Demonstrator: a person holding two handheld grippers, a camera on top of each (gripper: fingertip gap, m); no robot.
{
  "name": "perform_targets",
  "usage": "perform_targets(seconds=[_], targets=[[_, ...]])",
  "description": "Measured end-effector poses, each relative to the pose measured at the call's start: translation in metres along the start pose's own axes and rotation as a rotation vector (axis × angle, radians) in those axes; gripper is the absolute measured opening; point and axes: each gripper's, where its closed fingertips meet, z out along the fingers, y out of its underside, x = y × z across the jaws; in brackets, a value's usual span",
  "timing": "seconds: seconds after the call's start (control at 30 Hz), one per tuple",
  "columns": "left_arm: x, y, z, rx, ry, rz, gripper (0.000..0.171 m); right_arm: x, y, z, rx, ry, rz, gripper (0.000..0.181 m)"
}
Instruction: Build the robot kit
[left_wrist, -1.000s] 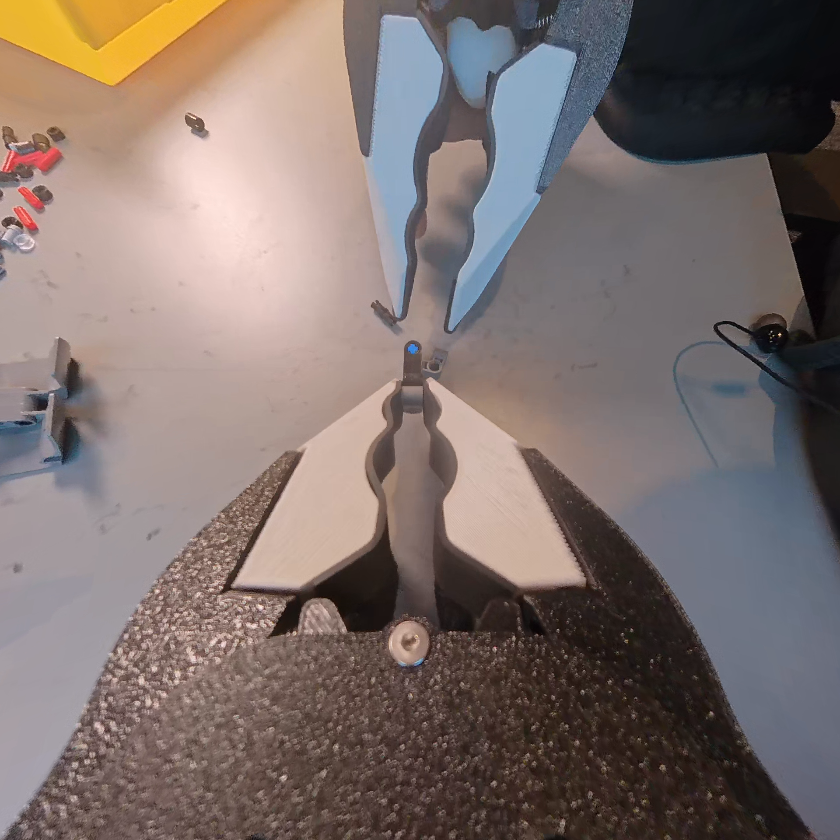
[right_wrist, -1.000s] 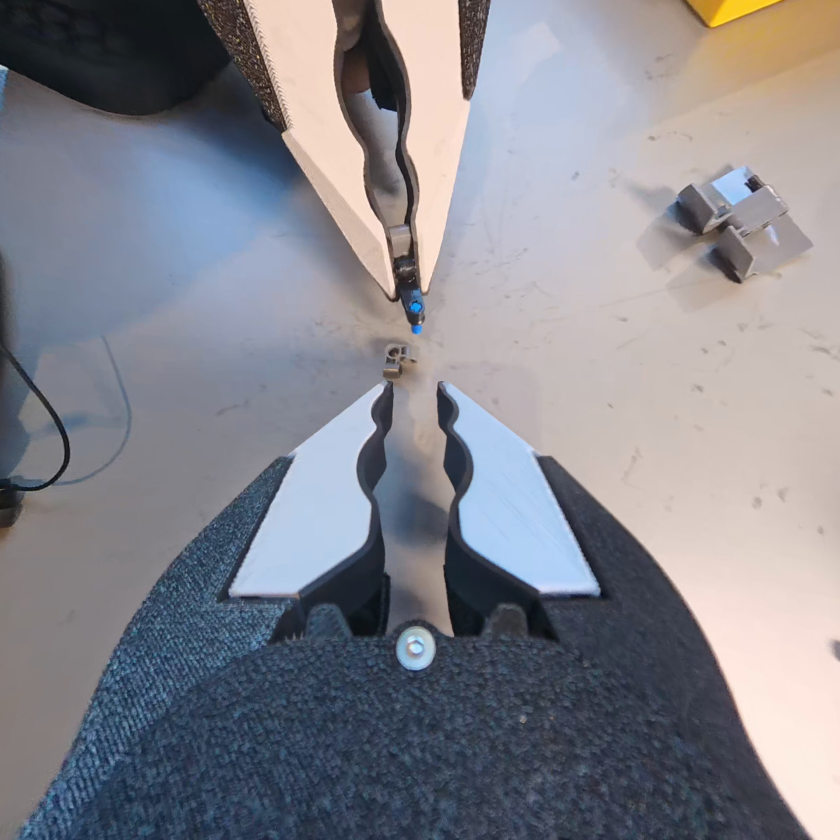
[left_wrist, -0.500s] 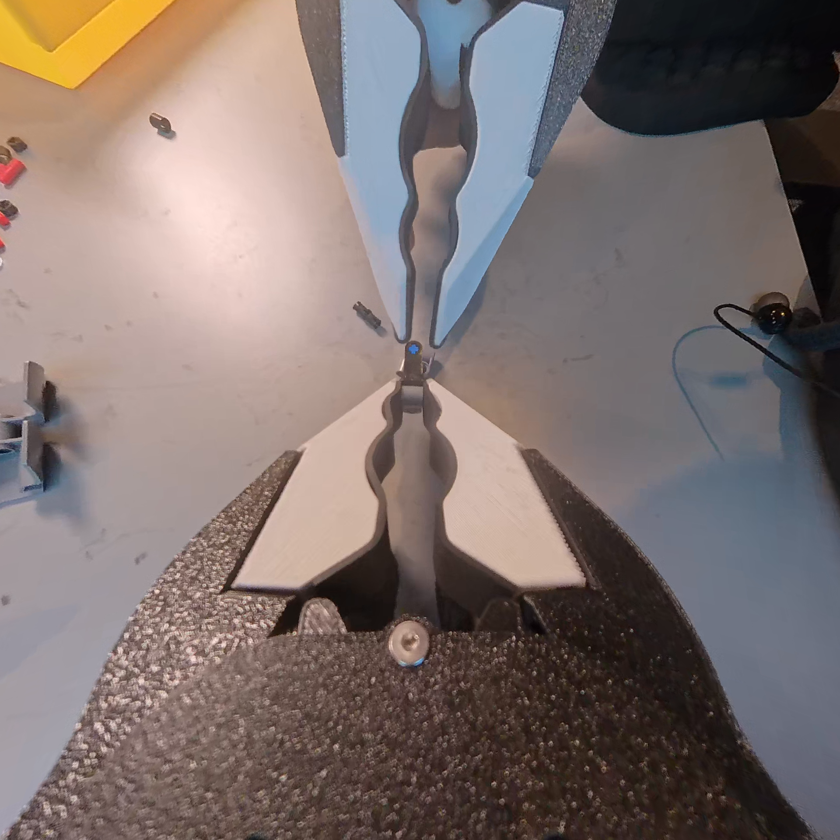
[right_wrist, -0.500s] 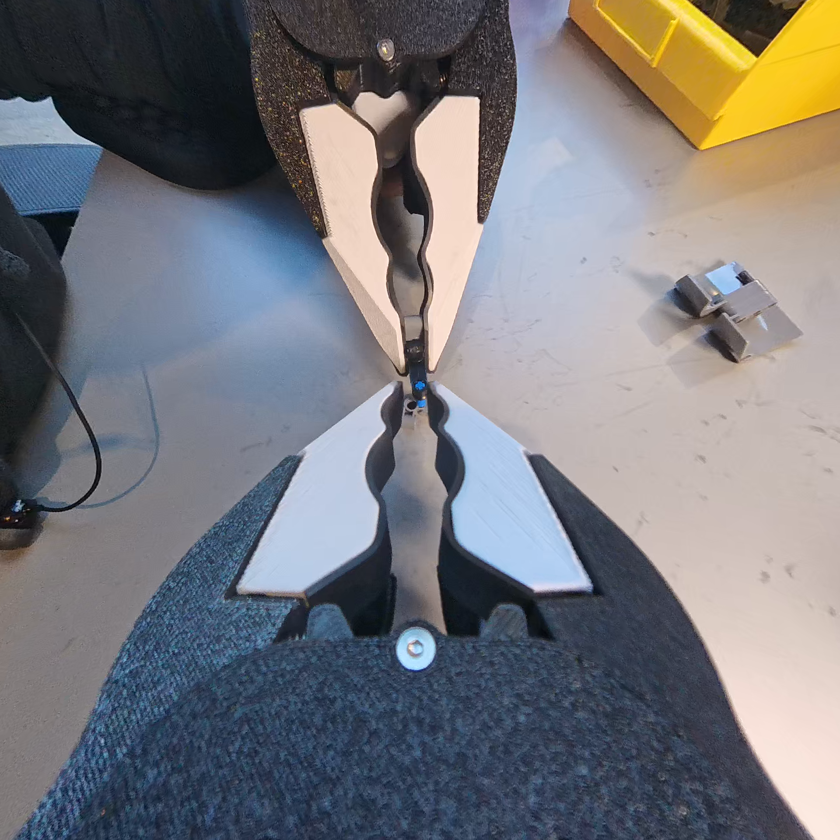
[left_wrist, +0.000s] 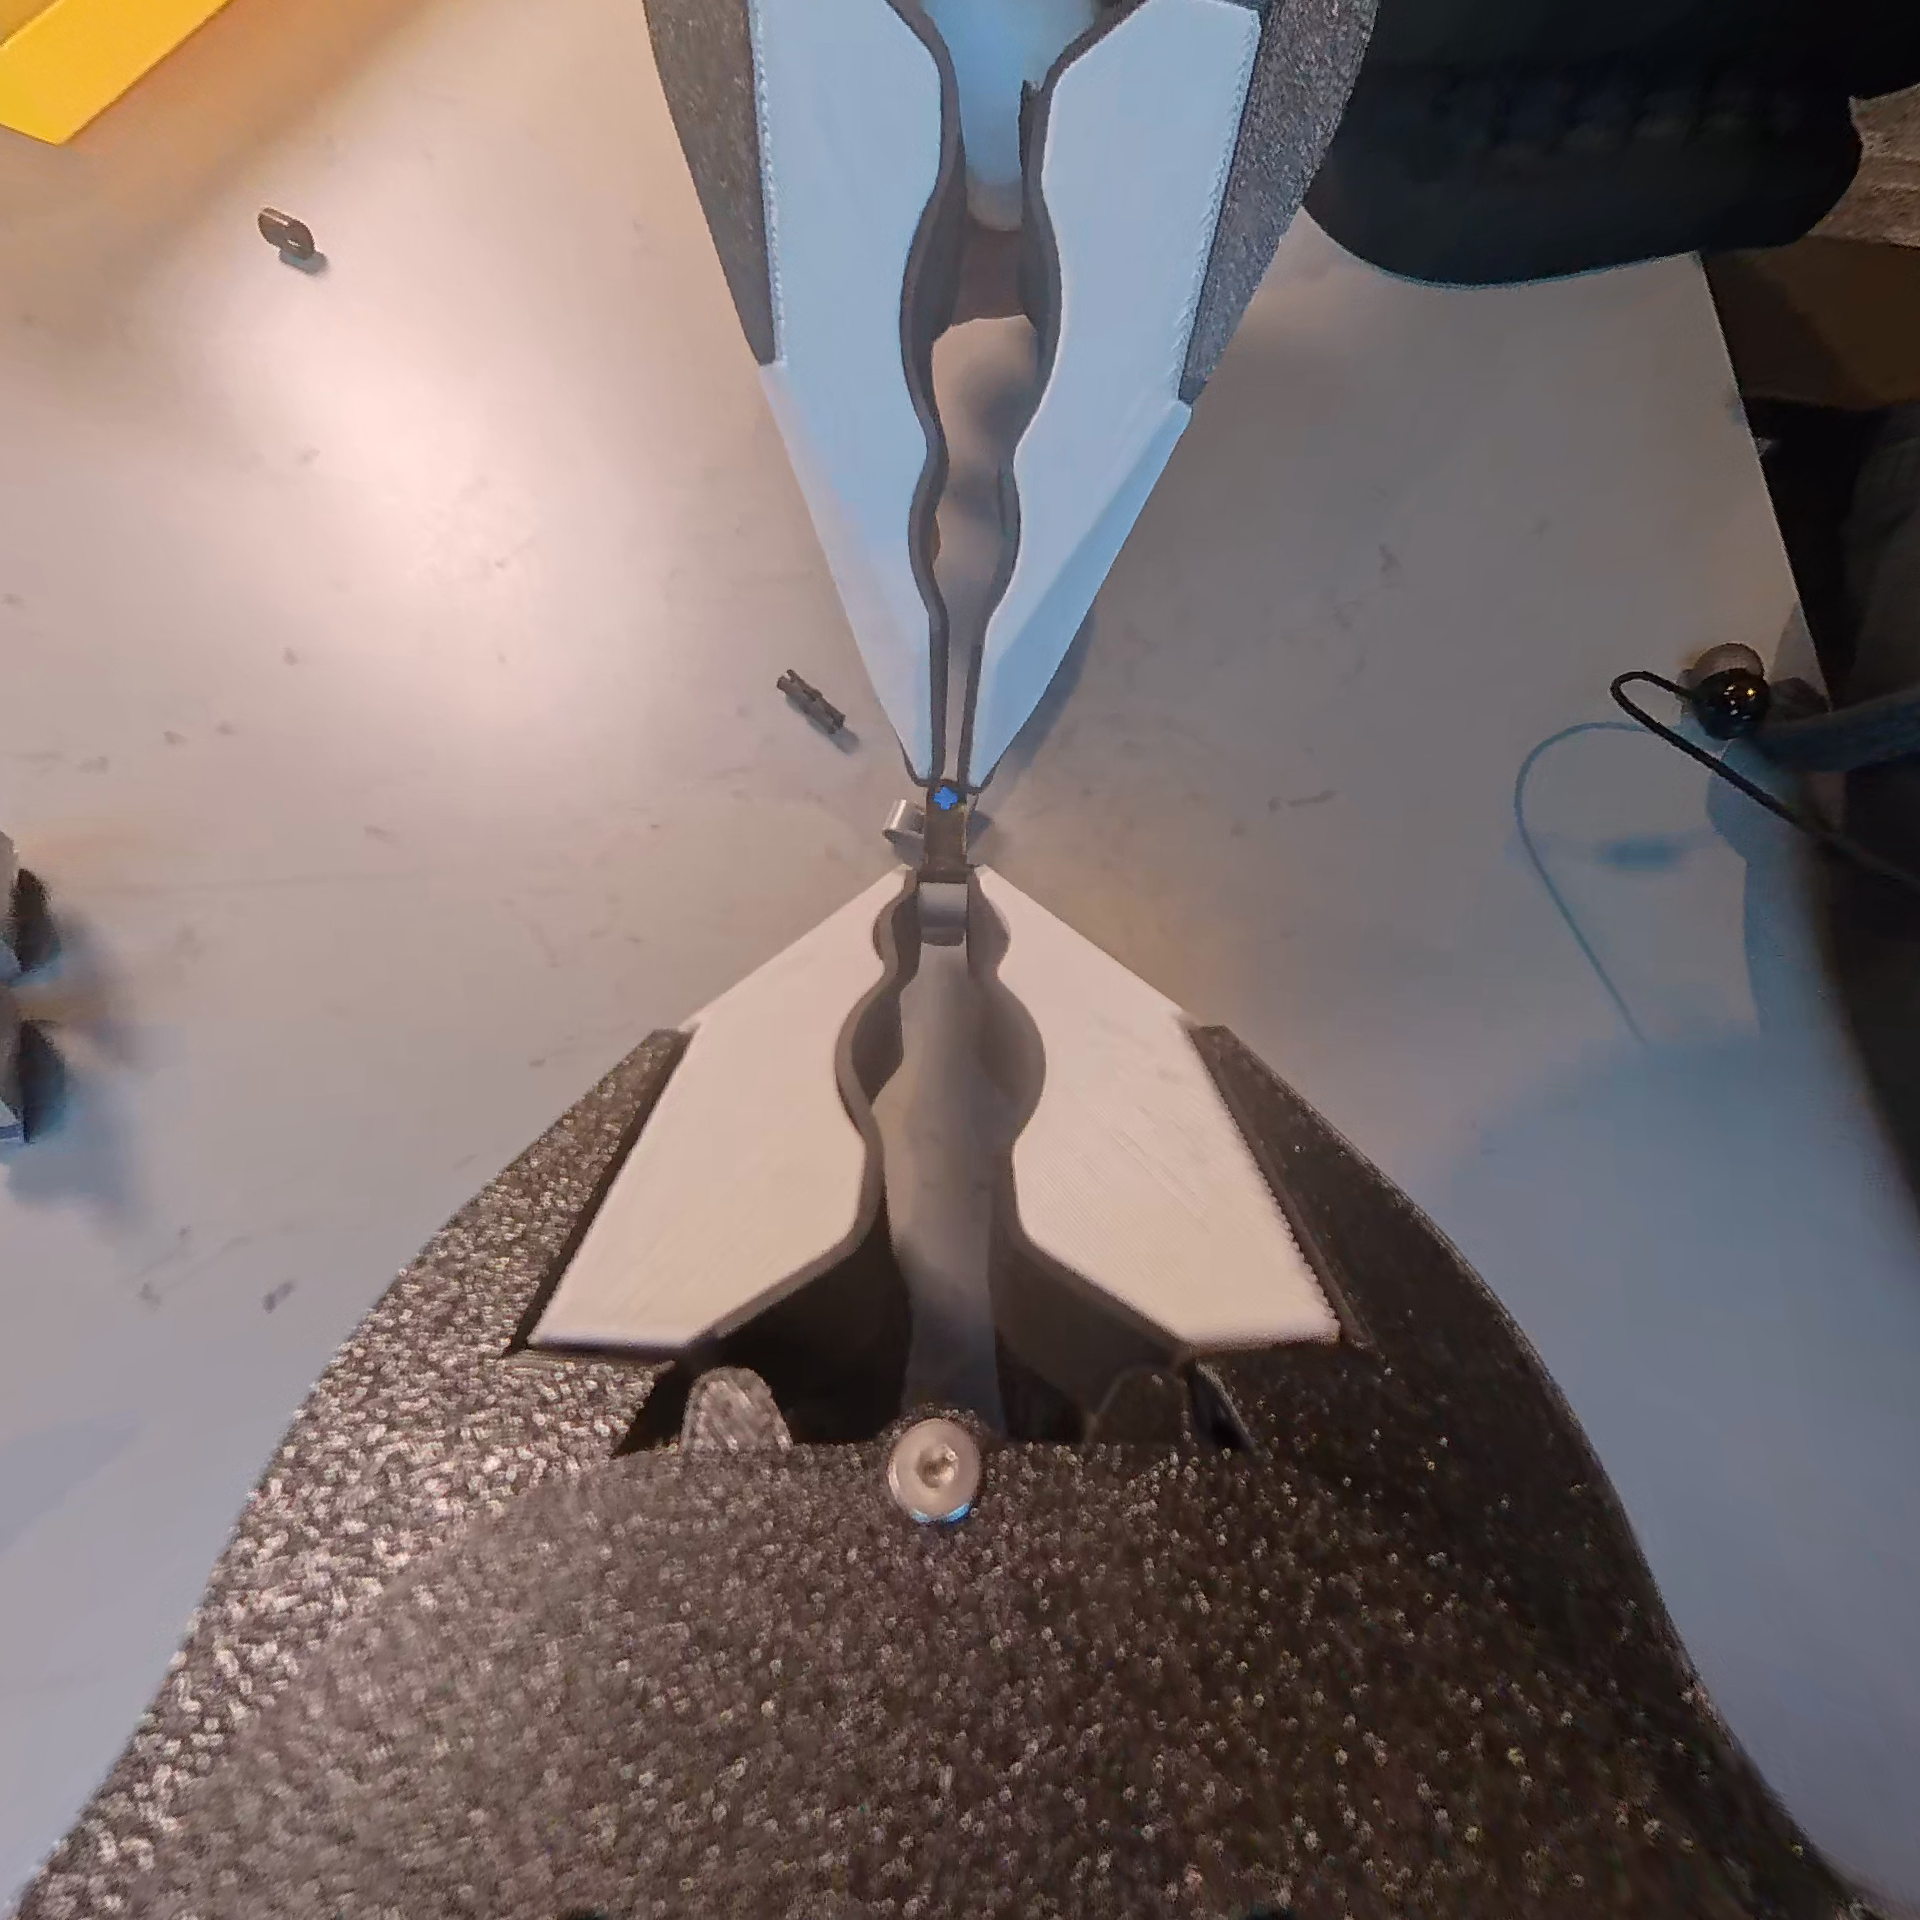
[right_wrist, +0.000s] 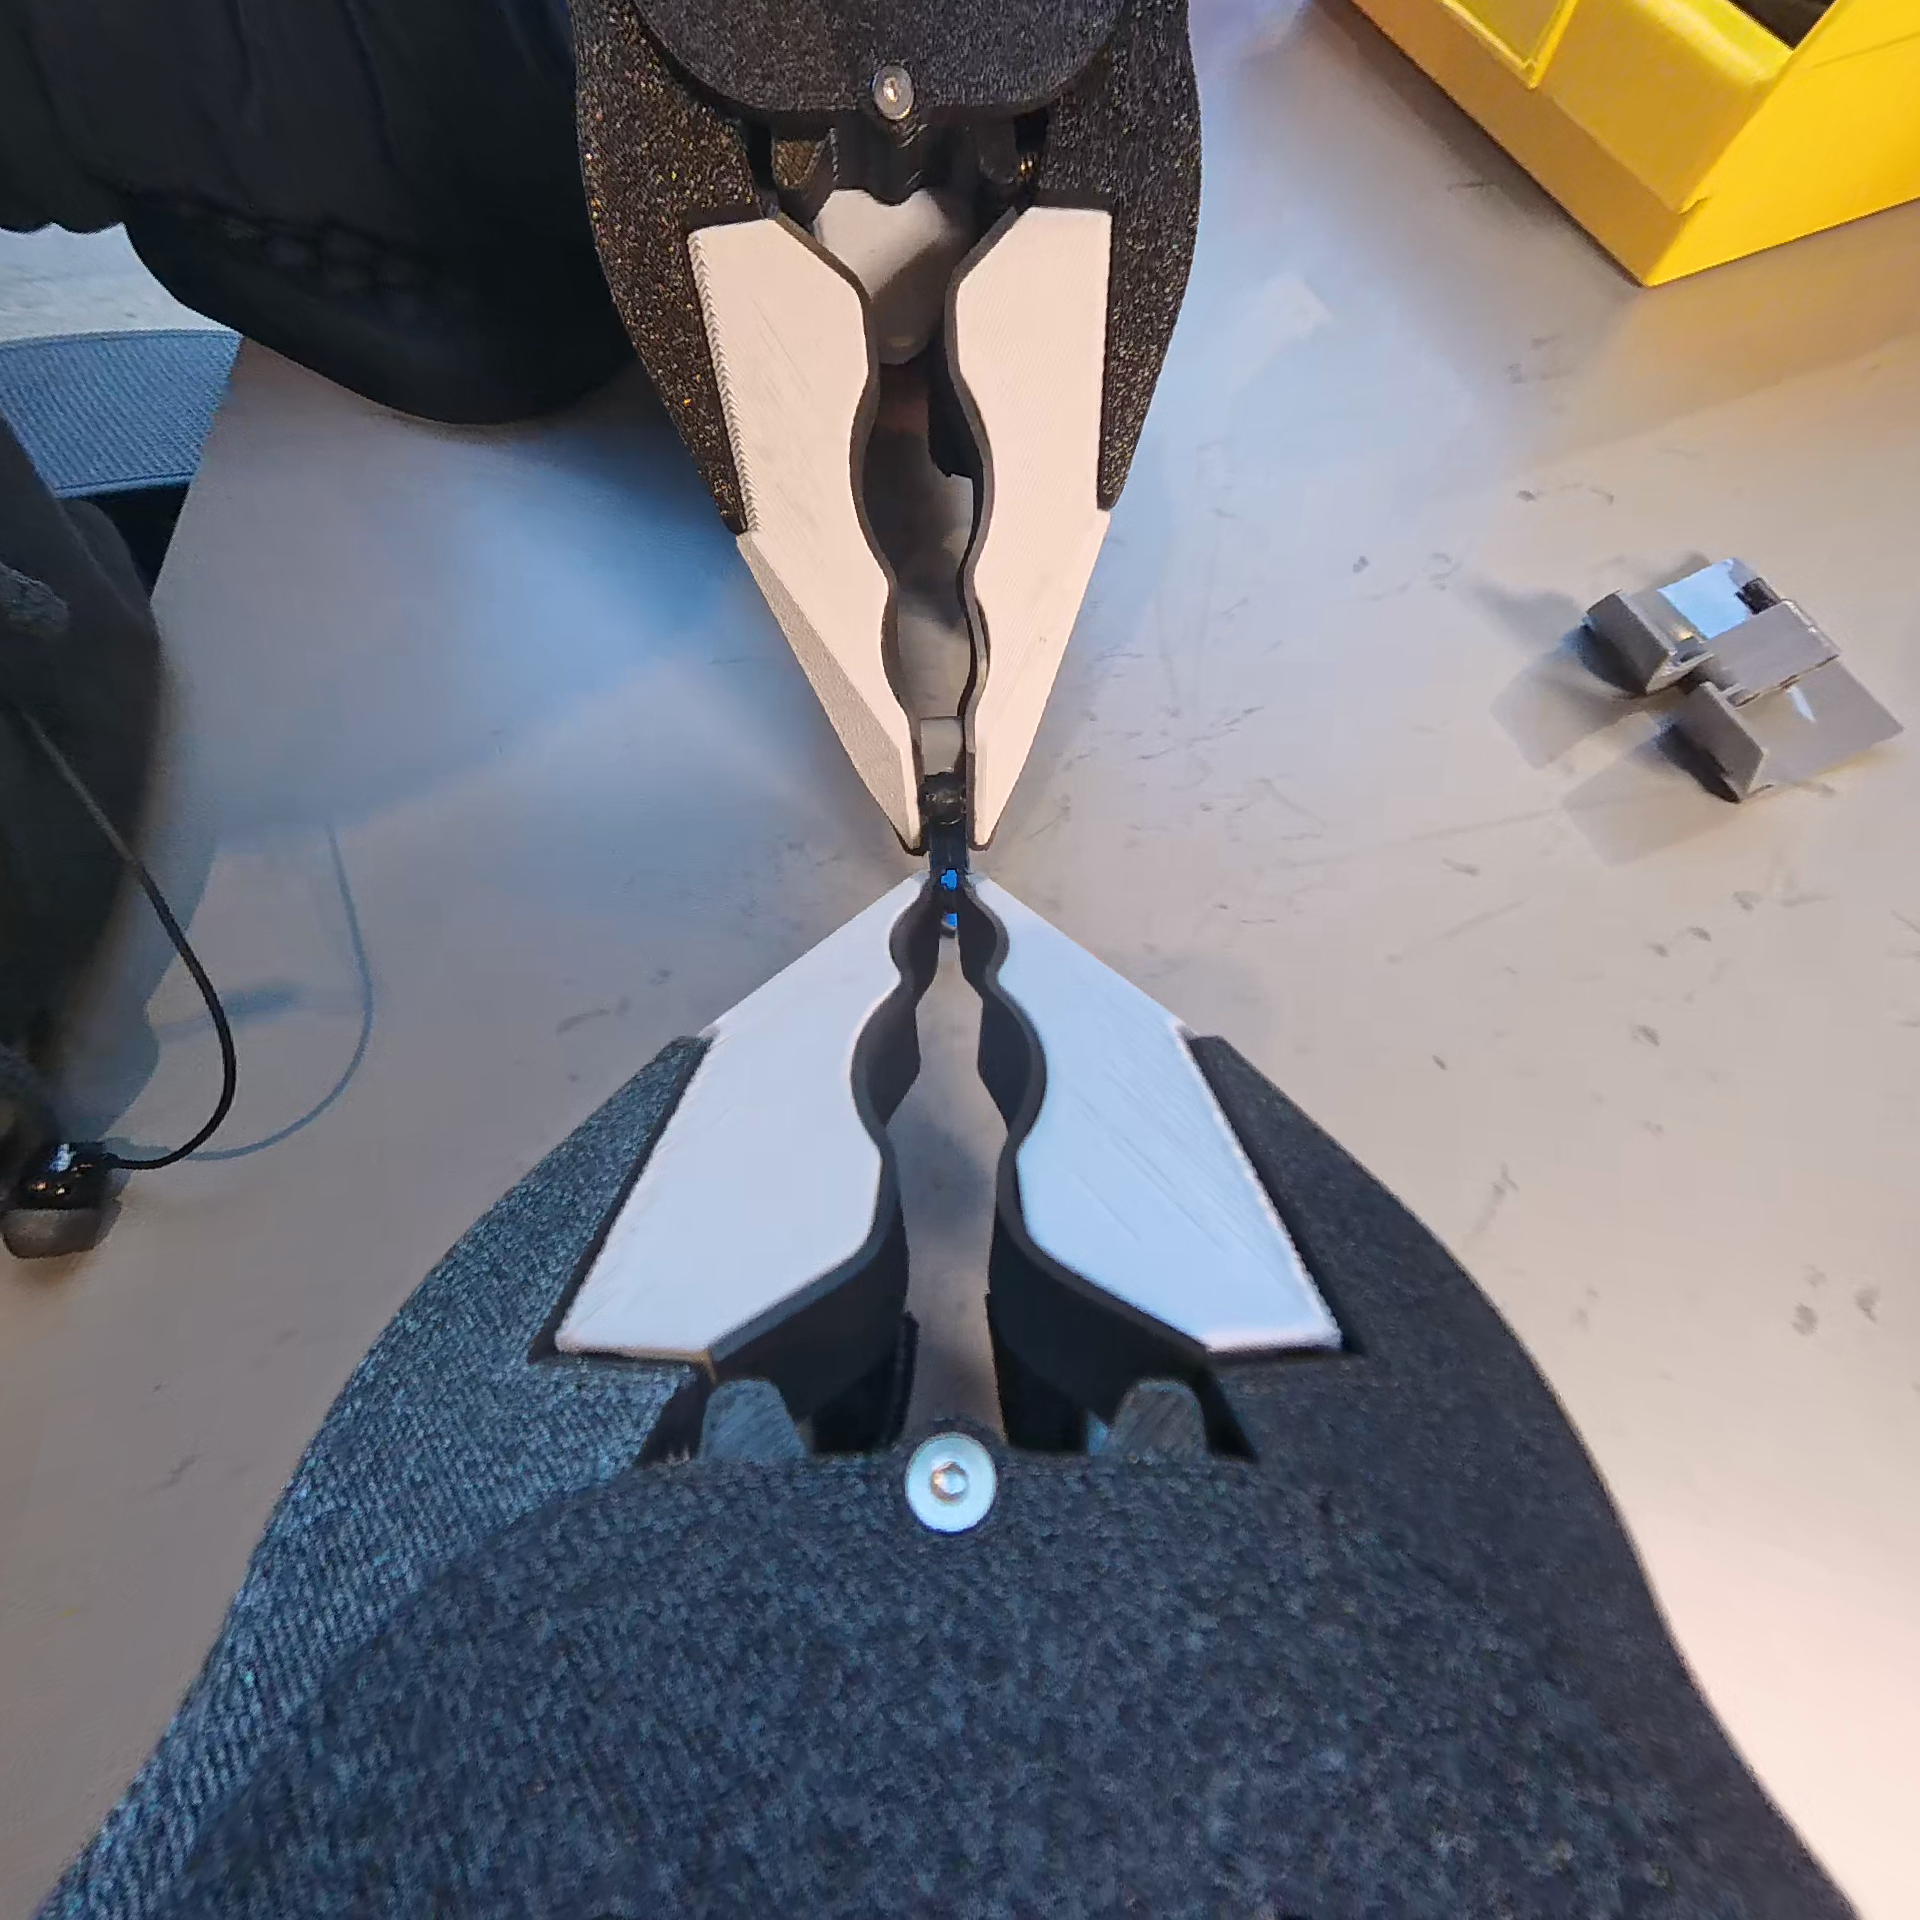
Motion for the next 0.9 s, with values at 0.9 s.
perform_targets(seconds=[0.9], targets=[[-0.0017, 0.0009, 0.0004, -0.142, 0.113, 0.081, 0.006, -0.0005, 0.0039, 0.0015, -0.13, 0.042, 0.063, 0.0]])
